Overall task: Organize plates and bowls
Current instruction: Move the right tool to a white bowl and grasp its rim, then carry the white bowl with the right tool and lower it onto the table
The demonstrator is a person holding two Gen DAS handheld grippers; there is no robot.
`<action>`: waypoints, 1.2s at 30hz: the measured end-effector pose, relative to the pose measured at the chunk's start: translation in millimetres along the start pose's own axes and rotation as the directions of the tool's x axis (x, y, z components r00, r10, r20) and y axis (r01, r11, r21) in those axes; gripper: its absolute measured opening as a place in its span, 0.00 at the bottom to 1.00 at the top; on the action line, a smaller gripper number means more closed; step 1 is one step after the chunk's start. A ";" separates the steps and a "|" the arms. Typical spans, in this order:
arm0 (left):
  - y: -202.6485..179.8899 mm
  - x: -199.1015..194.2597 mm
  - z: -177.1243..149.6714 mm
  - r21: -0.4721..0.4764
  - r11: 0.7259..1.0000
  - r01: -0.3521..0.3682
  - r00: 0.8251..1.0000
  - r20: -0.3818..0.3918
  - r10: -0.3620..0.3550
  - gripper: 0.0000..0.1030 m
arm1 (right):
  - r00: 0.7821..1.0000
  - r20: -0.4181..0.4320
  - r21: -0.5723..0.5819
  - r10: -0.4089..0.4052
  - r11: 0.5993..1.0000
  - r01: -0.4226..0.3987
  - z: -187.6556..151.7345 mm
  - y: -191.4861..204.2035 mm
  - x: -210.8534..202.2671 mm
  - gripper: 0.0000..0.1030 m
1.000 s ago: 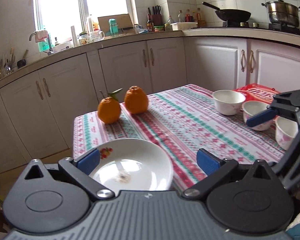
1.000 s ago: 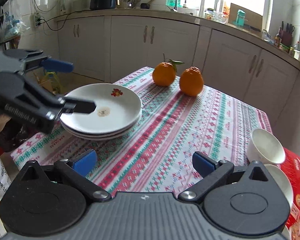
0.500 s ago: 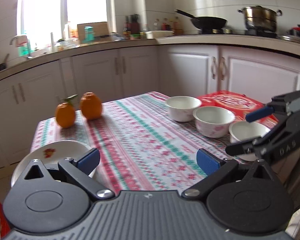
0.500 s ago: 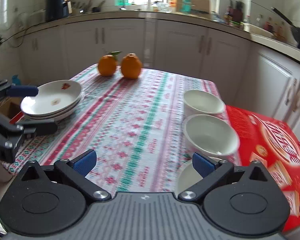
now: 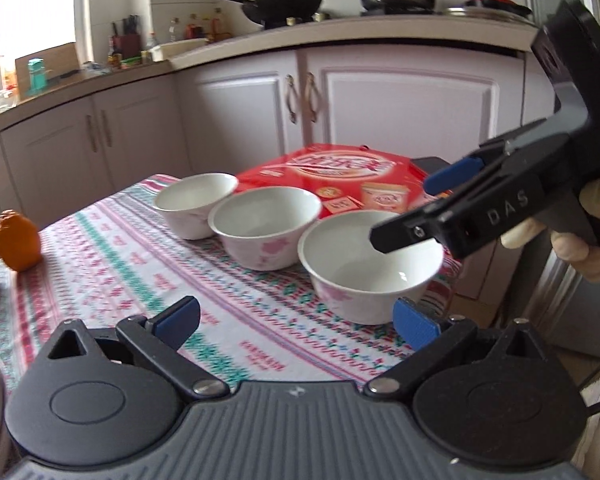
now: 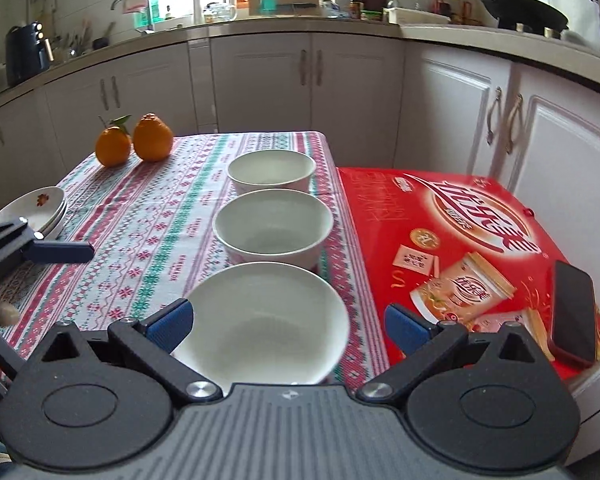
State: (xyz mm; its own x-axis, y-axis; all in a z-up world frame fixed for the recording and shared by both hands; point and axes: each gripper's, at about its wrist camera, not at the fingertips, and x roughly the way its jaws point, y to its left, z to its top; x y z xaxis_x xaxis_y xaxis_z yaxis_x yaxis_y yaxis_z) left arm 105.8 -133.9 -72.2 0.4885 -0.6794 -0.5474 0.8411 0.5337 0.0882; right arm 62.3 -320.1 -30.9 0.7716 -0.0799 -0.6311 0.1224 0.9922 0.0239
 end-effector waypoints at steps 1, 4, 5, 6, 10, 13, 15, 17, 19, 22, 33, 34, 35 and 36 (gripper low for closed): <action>-3.0 4.2 -0.1 0.005 1.000 0.010 1.000 -0.003 -0.010 0.99 | 1.000 -0.005 0.008 0.004 1.000 -0.004 -1.0 -3.0 1.0 1.00; -11.3 14.8 1.7 0.018 0.999 0.036 0.999 -0.012 -0.036 0.99 | 1.000 -0.018 0.023 0.018 1.000 -0.017 -3.4 -10.4 4.4 1.00; -12.7 16.7 2.0 0.018 0.999 0.046 0.999 -0.010 -0.046 0.99 | 0.999 -0.025 0.026 0.022 0.999 -0.021 -3.3 -11.2 6.5 1.00; -13.8 19.4 2.2 0.015 0.998 0.055 0.998 -0.011 -0.055 0.99 | 0.999 -0.028 0.027 0.026 0.999 -0.025 -3.8 -12.7 7.9 1.00; -17.0 28.7 3.8 0.003 0.997 0.080 0.997 -0.016 -0.080 0.99 | 0.998 -0.041 0.040 0.056 0.998 -0.054 -3.4 -17.8 13.2 1.00; -19.6 34.0 4.7 0.003 0.995 0.100 0.995 -0.024 -0.099 0.99 | 0.995 -0.050 0.059 0.090 0.994 -0.087 -1.8 -22.1 17.0 1.00; -21.7 36.0 5.4 0.012 0.994 0.111 0.994 -0.021 -0.111 0.99 | 0.992 -0.056 0.069 0.116 0.991 -0.112 -0.5 -24.3 20.4 1.00; -24.1 37.6 7.1 0.019 0.993 0.116 0.993 -0.016 -0.115 0.99 | 0.990 -0.059 0.074 0.130 0.989 -0.126 1.7 -26.1 22.9 1.00; -24.8 39.0 8.0 0.017 0.992 0.127 0.992 -0.015 -0.127 0.99 | 0.988 -0.062 0.078 0.139 0.988 -0.134 3.8 -27.8 25.0 0.99; -25.9 42.0 7.5 0.011 0.990 0.139 0.990 -0.019 -0.138 0.96 | 0.984 -0.064 0.087 0.167 0.983 -0.161 6.2 -30.6 27.3 0.98; -23.9 44.1 7.6 -0.013 0.989 0.146 0.989 -0.011 -0.146 0.85 | 0.966 -0.102 0.112 0.239 0.967 -0.228 9.5 -36.5 39.1 0.74; -23.6 44.0 7.5 -0.016 0.989 0.148 0.989 -0.011 -0.149 0.85 | 0.964 -0.104 0.116 0.246 0.965 -0.234 10.0 -37.3 39.9 0.73; -23.5 43.9 7.4 -0.019 0.988 0.151 0.988 -0.011 -0.152 0.85 | 0.962 -0.107 0.121 0.252 0.963 -0.239 10.1 -38.2 40.8 0.73; -23.7 43.2 7.1 -0.020 0.989 0.150 0.989 -0.010 -0.150 0.85 | 0.961 -0.110 0.126 0.255 0.962 -0.241 10.1 -38.8 41.5 0.72</action>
State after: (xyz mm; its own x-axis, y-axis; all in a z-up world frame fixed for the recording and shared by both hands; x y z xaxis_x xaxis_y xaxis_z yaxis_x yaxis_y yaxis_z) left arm 108.6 -179.4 -92.0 0.3548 -0.7467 -0.5627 0.8997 0.4363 -0.0117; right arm 95.9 -362.9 -50.2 0.7037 0.1866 -0.6856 0.0106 0.9621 0.2727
